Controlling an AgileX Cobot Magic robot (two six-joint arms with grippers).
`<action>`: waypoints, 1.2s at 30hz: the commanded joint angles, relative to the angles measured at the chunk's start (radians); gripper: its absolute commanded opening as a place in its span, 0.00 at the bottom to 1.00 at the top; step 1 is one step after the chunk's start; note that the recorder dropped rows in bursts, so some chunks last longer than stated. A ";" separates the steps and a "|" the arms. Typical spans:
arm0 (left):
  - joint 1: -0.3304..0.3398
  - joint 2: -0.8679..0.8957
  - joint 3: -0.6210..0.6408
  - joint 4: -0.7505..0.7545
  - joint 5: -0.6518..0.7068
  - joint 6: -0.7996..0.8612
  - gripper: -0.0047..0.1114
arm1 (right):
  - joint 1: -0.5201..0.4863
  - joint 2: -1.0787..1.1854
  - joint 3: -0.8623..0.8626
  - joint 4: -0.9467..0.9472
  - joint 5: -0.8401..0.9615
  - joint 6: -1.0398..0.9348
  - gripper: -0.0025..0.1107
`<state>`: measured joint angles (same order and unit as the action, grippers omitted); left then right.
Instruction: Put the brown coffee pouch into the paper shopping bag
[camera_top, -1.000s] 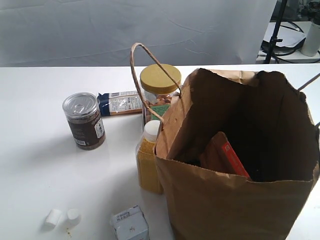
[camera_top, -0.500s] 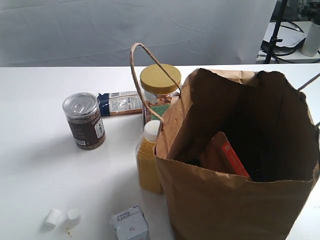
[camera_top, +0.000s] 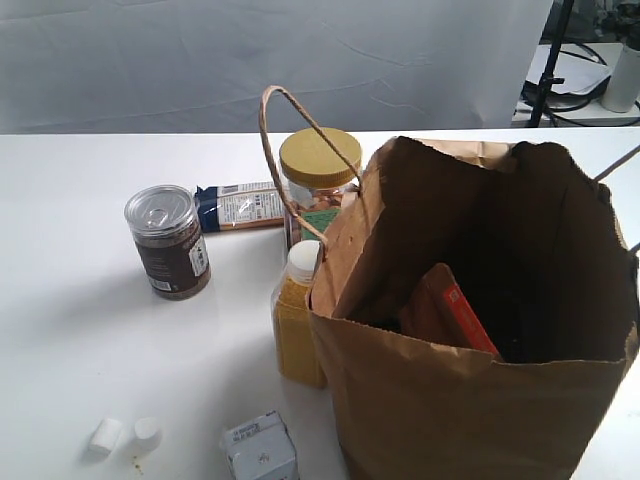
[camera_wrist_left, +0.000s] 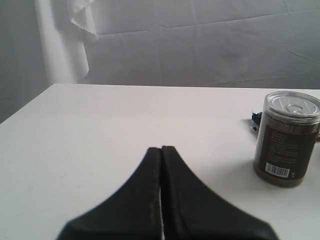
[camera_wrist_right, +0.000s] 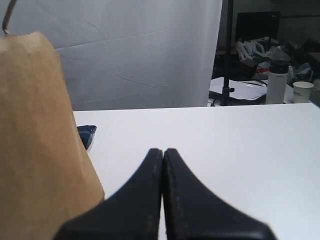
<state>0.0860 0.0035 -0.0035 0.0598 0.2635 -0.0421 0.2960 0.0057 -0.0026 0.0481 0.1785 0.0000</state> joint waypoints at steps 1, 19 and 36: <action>0.004 -0.003 0.004 0.004 -0.004 -0.003 0.04 | -0.046 -0.006 0.003 -0.003 -0.014 -0.007 0.02; 0.004 -0.003 0.004 0.004 -0.004 -0.003 0.04 | -0.070 -0.006 0.003 -0.003 -0.019 -0.007 0.02; 0.004 -0.003 0.004 0.004 -0.004 -0.003 0.04 | -0.070 -0.006 0.003 -0.003 -0.019 -0.007 0.02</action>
<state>0.0860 0.0035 -0.0035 0.0598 0.2635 -0.0421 0.2301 0.0057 -0.0026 0.0481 0.1707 0.0000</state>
